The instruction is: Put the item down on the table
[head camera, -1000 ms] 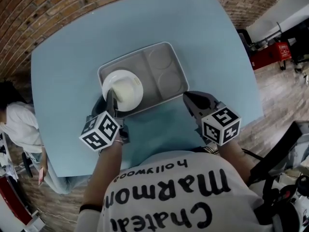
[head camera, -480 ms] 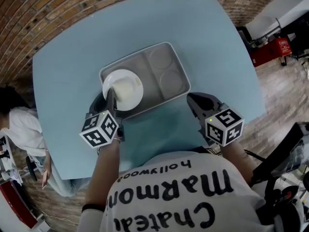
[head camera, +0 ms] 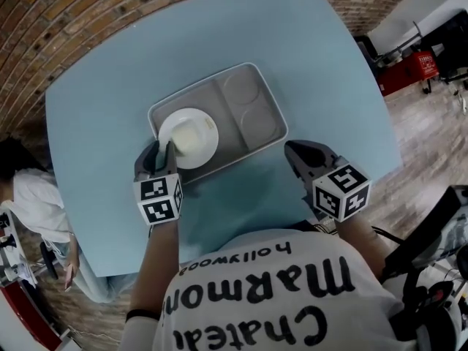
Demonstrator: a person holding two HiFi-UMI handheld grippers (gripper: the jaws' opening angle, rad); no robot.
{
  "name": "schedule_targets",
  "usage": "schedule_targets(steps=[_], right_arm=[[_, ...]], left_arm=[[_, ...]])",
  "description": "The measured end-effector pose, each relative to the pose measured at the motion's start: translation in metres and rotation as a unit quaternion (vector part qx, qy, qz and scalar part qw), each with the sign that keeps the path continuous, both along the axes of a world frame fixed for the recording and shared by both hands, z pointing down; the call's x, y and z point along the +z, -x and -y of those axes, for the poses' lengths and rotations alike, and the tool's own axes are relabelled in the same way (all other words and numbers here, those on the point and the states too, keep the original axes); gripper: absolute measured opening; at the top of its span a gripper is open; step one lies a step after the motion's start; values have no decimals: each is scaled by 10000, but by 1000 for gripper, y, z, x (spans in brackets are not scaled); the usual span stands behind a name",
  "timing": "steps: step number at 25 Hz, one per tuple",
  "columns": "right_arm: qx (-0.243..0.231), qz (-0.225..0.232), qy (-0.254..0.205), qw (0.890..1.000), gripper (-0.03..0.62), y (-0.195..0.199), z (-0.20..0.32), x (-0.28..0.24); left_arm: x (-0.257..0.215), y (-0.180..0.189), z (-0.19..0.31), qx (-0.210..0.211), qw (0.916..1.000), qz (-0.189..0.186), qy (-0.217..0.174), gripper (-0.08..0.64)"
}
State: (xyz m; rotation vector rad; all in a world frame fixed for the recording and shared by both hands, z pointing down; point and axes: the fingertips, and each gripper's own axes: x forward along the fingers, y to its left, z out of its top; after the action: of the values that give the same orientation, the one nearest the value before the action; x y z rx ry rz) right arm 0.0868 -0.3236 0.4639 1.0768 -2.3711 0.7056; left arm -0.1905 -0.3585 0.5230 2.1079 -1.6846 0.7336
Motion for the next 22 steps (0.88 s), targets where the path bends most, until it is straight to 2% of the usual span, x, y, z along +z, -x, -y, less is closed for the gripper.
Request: schedule_targets(steps=[9,16,18,22], right_arm=[[14,-37,0,10000,11,2,-5,1],[-99,-12,-55,9999,11,14,-7,-2],[-181,5,-72,9998,11,23,-10,-2],[-367,37,-105,9993,11,40,-15,-6]], left_arm=[[-3,1,2,-31,9997,-222,-38,98],[-14,11,-9,-239,9984,-499,-107,99],[-19,11,-17,-266,9966,-766,-117,99],[-41,-12,-39,-35,9839,-1777,-191,98]])
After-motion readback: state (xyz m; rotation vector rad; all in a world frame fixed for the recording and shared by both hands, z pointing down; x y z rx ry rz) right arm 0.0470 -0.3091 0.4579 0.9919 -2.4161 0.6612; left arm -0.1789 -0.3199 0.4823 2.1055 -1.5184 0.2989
